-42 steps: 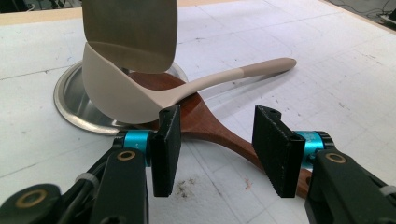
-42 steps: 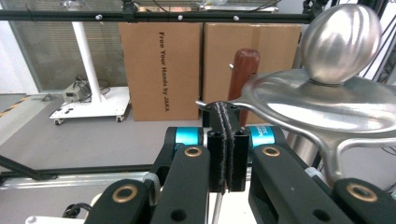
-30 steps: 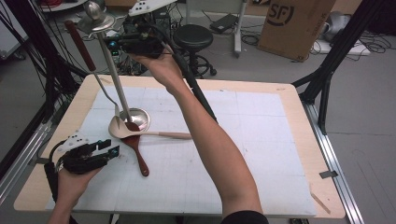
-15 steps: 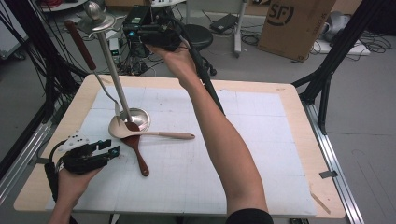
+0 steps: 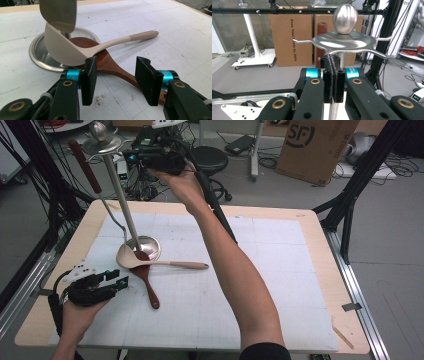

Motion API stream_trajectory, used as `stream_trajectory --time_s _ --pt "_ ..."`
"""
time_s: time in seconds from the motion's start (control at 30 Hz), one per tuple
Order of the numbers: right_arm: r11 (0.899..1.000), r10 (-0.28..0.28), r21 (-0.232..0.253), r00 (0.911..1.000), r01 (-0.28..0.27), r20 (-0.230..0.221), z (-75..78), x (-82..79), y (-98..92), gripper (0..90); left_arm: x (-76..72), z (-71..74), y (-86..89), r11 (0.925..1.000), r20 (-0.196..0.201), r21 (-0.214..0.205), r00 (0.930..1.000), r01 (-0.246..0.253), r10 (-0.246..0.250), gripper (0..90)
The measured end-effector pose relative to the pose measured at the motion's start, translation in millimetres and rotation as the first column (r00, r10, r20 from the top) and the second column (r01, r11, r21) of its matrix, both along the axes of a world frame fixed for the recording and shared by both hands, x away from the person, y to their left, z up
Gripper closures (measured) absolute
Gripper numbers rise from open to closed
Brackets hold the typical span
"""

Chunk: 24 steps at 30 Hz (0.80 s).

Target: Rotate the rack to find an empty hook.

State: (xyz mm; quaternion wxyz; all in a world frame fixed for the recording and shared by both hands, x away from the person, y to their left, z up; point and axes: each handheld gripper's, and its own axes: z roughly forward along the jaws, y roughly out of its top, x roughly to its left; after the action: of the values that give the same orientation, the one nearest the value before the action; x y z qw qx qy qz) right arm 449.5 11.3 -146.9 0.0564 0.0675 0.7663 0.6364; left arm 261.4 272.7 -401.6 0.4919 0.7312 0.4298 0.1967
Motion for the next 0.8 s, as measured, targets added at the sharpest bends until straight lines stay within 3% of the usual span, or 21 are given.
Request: stream_trajectory --time_s 0.8 --pt "1.000 0.001 0.002 1.0000 -0.001 0.002 1.3 -10.1 24.6 89.6 0.2 0.0 -1.8 1.0000 0.002 -0.002 1.0000 0.002 -0.002 52.5"
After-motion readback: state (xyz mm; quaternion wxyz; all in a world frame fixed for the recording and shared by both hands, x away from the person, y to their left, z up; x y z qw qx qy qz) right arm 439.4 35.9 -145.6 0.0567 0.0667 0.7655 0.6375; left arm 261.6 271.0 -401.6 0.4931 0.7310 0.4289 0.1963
